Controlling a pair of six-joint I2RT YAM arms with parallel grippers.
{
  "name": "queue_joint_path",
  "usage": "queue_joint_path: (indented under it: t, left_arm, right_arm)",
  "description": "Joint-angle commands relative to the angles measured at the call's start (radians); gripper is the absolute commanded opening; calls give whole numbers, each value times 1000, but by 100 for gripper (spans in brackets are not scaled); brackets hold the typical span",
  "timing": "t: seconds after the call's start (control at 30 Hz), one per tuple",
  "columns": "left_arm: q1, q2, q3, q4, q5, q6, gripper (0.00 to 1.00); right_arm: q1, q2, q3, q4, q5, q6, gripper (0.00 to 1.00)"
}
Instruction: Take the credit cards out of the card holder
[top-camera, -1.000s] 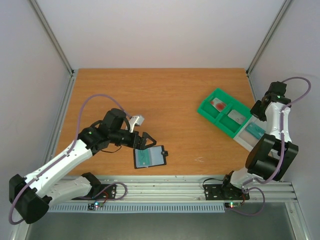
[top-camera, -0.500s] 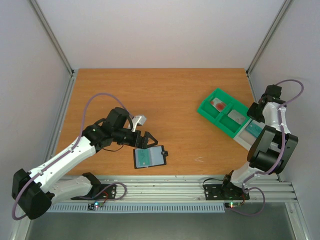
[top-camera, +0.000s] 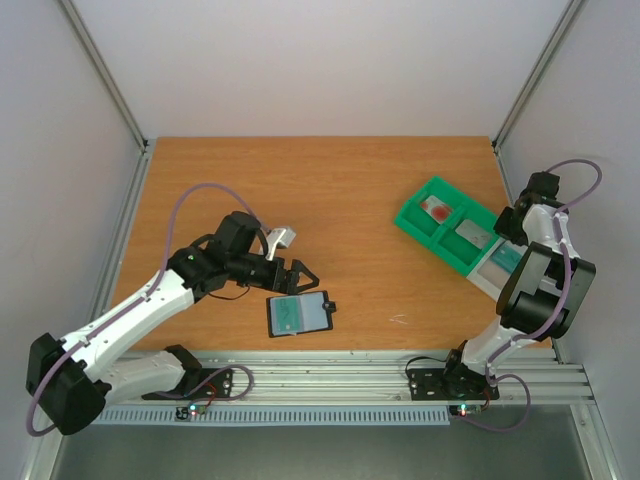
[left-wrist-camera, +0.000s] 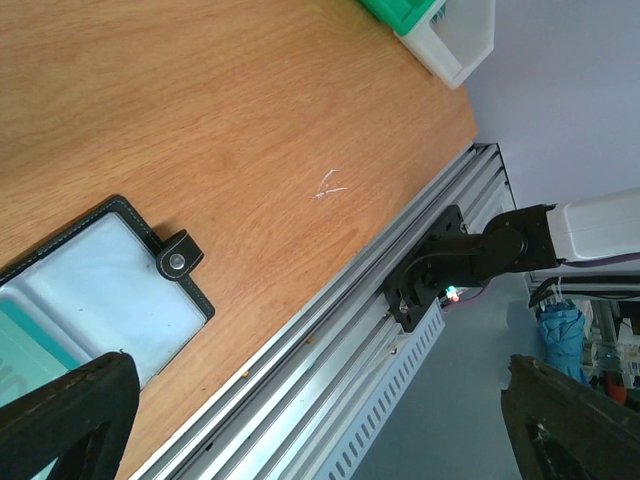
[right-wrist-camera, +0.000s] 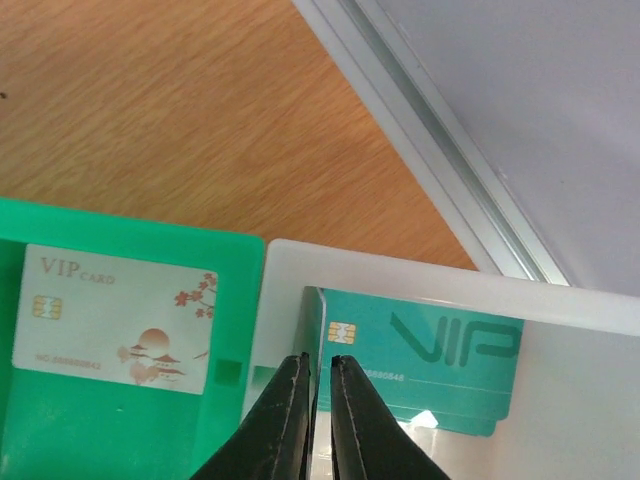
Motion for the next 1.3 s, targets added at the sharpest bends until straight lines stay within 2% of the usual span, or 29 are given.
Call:
queue_joint_path:
  t: [0.0,0.43,0.7,1.07,1.27]
  left_arm:
    - [1,3,24,44,20,0,99]
    - [2,-32,8,20,-2,17,99]
    - [3,-50,-10,2,-38,26,99]
    - [13,2,12,-171,-369,-5,99]
    - [28,56,-30,-134,-417,-82,94]
  right_arm:
    - [-7,26,13,-18,89,-7,9]
    - [-6,32,57,-130,287,48,15]
    - [18,27,68,-164,307,131,19]
    - [86,-154,98,-267,103,260,24]
    - [144,-260,95,-282,-127,301,26]
